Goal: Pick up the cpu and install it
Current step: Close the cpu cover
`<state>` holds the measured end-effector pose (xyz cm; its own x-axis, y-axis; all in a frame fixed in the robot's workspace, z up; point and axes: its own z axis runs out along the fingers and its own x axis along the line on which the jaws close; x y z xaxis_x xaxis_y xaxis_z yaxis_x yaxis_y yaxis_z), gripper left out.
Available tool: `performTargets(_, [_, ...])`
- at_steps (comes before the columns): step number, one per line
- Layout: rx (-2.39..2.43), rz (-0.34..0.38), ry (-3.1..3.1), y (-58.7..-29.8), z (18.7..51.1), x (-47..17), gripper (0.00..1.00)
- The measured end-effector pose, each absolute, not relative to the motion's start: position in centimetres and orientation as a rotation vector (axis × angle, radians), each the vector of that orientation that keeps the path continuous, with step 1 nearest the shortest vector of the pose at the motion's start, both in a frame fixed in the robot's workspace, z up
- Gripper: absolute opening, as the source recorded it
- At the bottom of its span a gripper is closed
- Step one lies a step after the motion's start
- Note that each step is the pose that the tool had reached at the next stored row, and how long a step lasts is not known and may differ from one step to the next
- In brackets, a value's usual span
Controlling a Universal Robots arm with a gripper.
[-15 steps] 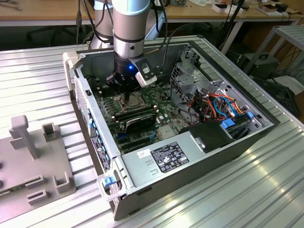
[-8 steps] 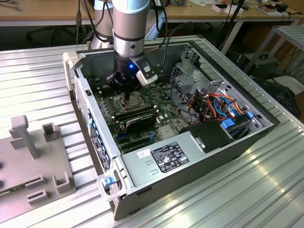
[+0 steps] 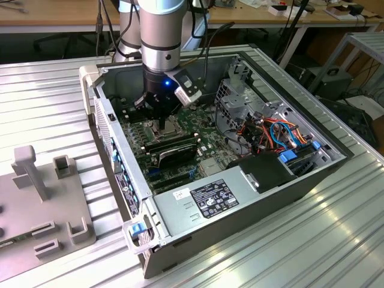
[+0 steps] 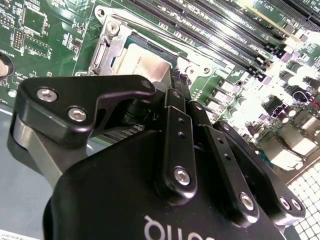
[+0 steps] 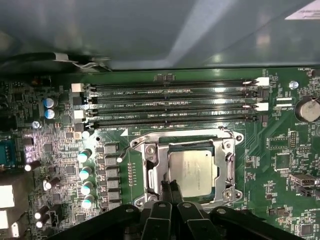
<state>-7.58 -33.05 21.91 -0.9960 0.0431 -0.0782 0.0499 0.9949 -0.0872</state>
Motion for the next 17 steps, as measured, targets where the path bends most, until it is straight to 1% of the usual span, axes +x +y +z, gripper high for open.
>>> performTargets(3, [0.071, -0.137, 3.061, -33.05, 21.90, -7.58, 0.11])
performTargets(6, [0.071, -0.093, 3.071, -33.05, 21.82, -7.58, 0.11])
performTargets(17, [0.057, -0.090, 3.072, -33.02, 21.29, -7.91, 0.11])
